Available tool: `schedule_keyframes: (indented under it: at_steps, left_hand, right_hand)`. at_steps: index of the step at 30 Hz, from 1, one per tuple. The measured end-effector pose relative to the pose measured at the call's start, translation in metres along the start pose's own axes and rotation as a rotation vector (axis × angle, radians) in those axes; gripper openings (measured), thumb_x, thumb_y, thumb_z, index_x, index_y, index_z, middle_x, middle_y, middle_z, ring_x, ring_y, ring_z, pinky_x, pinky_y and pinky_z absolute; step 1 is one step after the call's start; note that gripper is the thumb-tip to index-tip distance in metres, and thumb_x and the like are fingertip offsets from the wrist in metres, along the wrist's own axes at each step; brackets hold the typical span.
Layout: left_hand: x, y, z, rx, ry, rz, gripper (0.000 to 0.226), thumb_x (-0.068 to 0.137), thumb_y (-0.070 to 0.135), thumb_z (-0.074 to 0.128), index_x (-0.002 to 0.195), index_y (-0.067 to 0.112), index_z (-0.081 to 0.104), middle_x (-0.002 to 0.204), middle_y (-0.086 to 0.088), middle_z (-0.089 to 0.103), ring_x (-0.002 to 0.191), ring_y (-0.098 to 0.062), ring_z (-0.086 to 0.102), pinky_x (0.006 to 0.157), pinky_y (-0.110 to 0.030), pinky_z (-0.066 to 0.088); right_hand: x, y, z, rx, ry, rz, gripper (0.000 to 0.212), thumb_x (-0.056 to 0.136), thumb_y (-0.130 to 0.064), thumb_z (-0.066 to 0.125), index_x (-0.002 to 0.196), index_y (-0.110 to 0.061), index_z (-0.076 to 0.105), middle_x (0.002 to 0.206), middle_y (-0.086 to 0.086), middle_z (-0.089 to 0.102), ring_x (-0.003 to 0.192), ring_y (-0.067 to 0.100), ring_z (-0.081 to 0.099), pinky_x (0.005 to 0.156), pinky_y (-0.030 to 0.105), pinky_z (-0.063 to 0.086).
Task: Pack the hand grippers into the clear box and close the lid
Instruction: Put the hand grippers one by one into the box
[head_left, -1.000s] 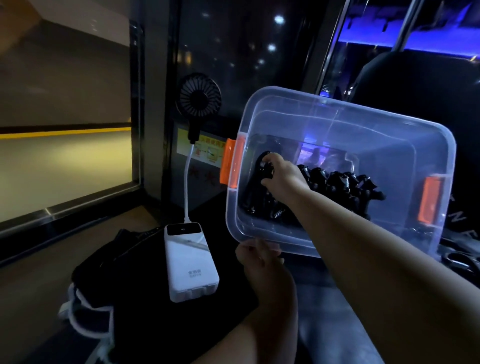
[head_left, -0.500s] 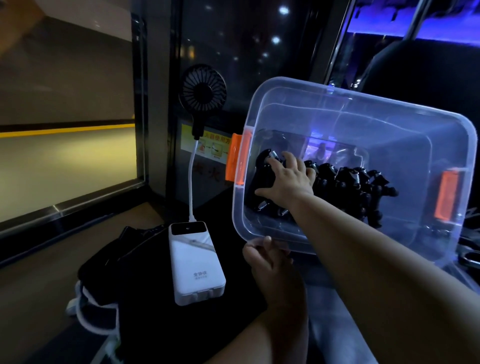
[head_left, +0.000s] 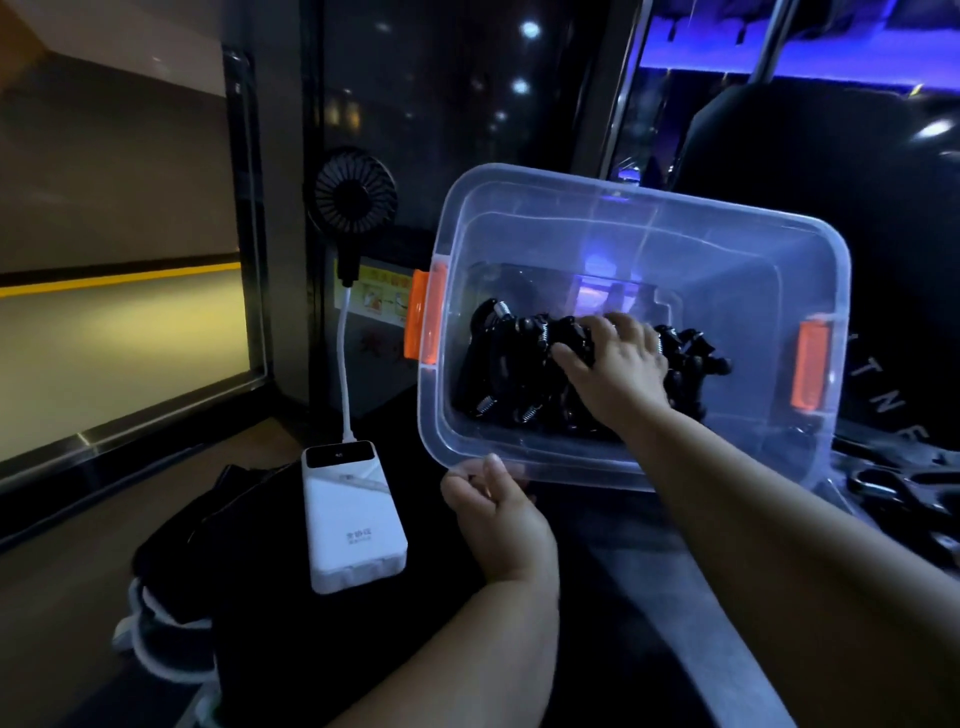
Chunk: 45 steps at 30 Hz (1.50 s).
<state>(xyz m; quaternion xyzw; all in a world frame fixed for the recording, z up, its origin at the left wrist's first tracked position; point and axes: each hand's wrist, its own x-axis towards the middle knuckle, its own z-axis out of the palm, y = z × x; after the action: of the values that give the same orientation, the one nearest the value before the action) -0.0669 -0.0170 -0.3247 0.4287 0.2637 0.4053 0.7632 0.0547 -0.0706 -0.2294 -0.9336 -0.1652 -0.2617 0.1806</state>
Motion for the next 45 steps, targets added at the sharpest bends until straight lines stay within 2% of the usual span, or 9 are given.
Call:
schedule_keyframes:
  at_steps: [9,14,18,24,28,32,37,40,45]
  left_hand:
    - [-0.006,0.004,0.003,0.159,-0.001,0.042,0.039,0.093,0.021,0.058,0.123,0.007,0.038,0.088,0.006,0.056,0.083,-0.020,0.062,0.081,-0.040,0.055]
    - [-0.014,0.009,0.005,0.214,-0.026,0.023,0.053,0.089,0.019,0.065,0.128,0.002,0.034,0.092,-0.001,0.059,0.085,-0.021,0.060,0.076,-0.030,0.047]
    - [-0.019,0.009,0.007,0.280,-0.073,-0.024,0.062,0.083,0.023,0.073,0.127,0.002,0.035,0.096,-0.005,0.061,0.086,-0.019,0.058,0.076,-0.028,0.042]
    - [-0.019,0.007,0.013,0.525,-0.212,-0.046,0.054,0.077,0.042,0.075,0.109,0.005,0.052,0.083,-0.004,0.067,0.079,-0.026,0.066,0.080,-0.040,0.056]
    - [-0.027,0.008,0.018,0.621,-0.435,-0.100,0.039,0.086,0.047,0.064,0.091,0.008,0.064,0.082,-0.005,0.069,0.064,-0.015,0.060,0.064,-0.029,0.054]
    - [-0.043,0.007,0.033,0.702,-0.637,-0.201,0.040,0.088,0.054,0.055,0.097,0.016,0.064,0.088,-0.002,0.066,0.067,-0.013,0.061,0.073,-0.031,0.058]
    - [-0.056,-0.001,0.055,1.224,-0.689,0.092,0.057,0.090,0.068,0.028,0.062,0.024,0.050,0.078,0.001,0.057,0.092,-0.025,0.058,0.071,-0.030,0.042]
    - [-0.055,-0.007,0.064,1.473,-0.619,0.187,0.074,0.089,0.070,0.006,0.102,0.031,0.068,0.128,0.000,0.054,0.128,-0.025,0.037,0.093,-0.037,0.036]
    - [-0.054,-0.018,0.067,1.441,-0.569,0.145,0.071,0.090,0.068,0.004,0.125,0.034,0.056,0.138,0.002,0.047,0.132,-0.023,0.032,0.106,-0.042,0.025]
  right_hand:
    - [-0.072,0.129,-0.044,0.117,0.508,0.245,0.052,0.081,-0.048,0.056,0.124,-0.018,0.050,0.132,0.011,0.044,0.127,0.031,0.033,0.102,0.047,0.027]
    - [-0.094,0.158,-0.036,0.291,0.247,0.555,0.077,0.086,-0.049,0.060,0.145,-0.017,0.021,0.144,0.018,0.035,0.130,0.038,0.038,0.106,0.051,0.033]
    - [-0.095,0.160,-0.035,0.489,0.130,0.597,0.056,0.088,-0.053,0.052,0.127,-0.014,0.038,0.111,0.017,0.064,0.096,0.036,0.062,0.084,0.044,0.049]
    - [-0.092,0.153,-0.043,0.516,0.126,0.592,0.046,0.095,-0.041,0.052,0.124,-0.008,0.041,0.107,0.013,0.058,0.104,0.034,0.056,0.075,0.032,0.033]
    - [-0.090,0.153,-0.043,0.562,0.125,0.587,0.043,0.095,-0.041,0.052,0.122,-0.009,0.041,0.099,0.006,0.054,0.098,0.030,0.056,0.073,0.031,0.032]
    - [-0.091,0.152,-0.043,0.575,0.106,0.575,0.041,0.095,-0.041,0.052,0.119,-0.009,0.041,0.095,0.004,0.054,0.090,0.027,0.054,0.070,0.032,0.033]
    - [-0.091,0.154,-0.048,0.559,0.069,0.569,0.041,0.095,-0.044,0.050,0.118,-0.011,0.040,0.094,0.002,0.054,0.083,0.021,0.050,0.061,0.032,0.031]
    - [-0.091,0.156,-0.049,0.539,0.039,0.563,0.042,0.095,-0.045,0.049,0.119,-0.012,0.040,0.095,0.002,0.053,0.080,0.020,0.049,0.054,0.029,0.029]
    - [-0.093,0.161,-0.050,0.510,-0.013,0.547,0.040,0.096,-0.047,0.047,0.115,-0.013,0.038,0.088,-0.001,0.052,0.067,0.011,0.044,0.051,0.025,0.027]
